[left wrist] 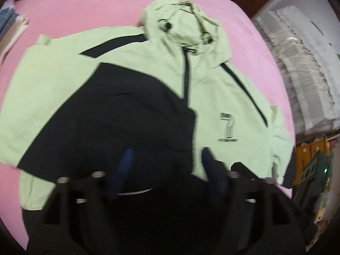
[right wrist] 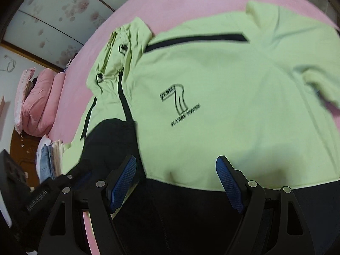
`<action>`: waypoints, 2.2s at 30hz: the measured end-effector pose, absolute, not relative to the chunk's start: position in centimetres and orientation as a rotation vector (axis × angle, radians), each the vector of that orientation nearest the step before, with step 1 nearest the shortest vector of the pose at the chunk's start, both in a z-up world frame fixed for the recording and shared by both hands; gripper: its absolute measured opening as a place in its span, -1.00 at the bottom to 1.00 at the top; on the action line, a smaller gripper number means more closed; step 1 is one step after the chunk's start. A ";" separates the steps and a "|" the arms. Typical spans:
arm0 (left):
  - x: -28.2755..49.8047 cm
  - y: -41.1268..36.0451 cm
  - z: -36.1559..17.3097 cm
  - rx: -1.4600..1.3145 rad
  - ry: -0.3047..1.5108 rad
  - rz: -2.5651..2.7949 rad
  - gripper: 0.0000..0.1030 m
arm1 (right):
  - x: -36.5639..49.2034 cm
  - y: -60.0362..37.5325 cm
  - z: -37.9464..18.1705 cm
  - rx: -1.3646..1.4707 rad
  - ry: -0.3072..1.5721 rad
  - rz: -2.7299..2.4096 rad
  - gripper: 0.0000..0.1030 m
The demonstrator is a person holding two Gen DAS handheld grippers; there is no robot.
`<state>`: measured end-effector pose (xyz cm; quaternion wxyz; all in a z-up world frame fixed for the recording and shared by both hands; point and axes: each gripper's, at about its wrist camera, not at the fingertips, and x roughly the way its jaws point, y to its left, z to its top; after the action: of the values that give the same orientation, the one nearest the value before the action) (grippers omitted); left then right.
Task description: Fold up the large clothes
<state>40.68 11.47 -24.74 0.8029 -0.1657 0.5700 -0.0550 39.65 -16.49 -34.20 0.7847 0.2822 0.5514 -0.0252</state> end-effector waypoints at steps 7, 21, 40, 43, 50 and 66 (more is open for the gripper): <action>32.6 20.2 -27.0 -0.356 1.374 0.054 0.34 | 40.9 -11.3 -37.5 0.701 1.311 0.133 0.33; 28.4 34.9 -31.4 -0.525 1.278 0.385 0.27 | 46.1 -5.8 -41.0 0.713 1.227 0.037 -0.76; 24.3 36.0 -32.8 -0.621 1.240 0.380 -0.40 | 43.0 -17.2 -35.8 0.608 1.038 -0.166 -0.82; 23.0 37.1 -32.7 -0.660 1.225 0.384 -0.40 | 42.5 -17.3 -40.2 0.528 1.202 -0.272 -0.75; 21.2 37.4 -30.1 -0.579 1.216 0.418 -0.38 | 40.9 -16.6 -39.4 0.367 1.137 -0.496 -0.20; 24.8 24.0 -26.6 -0.240 1.252 -0.108 -0.83 | 41.7 -5.0 -39.2 0.642 1.138 0.222 -0.87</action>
<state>24.84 23.96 -26.57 0.8024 -0.1119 0.5840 -0.0505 41.73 -4.96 -39.21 0.7884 0.2981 0.5281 0.1032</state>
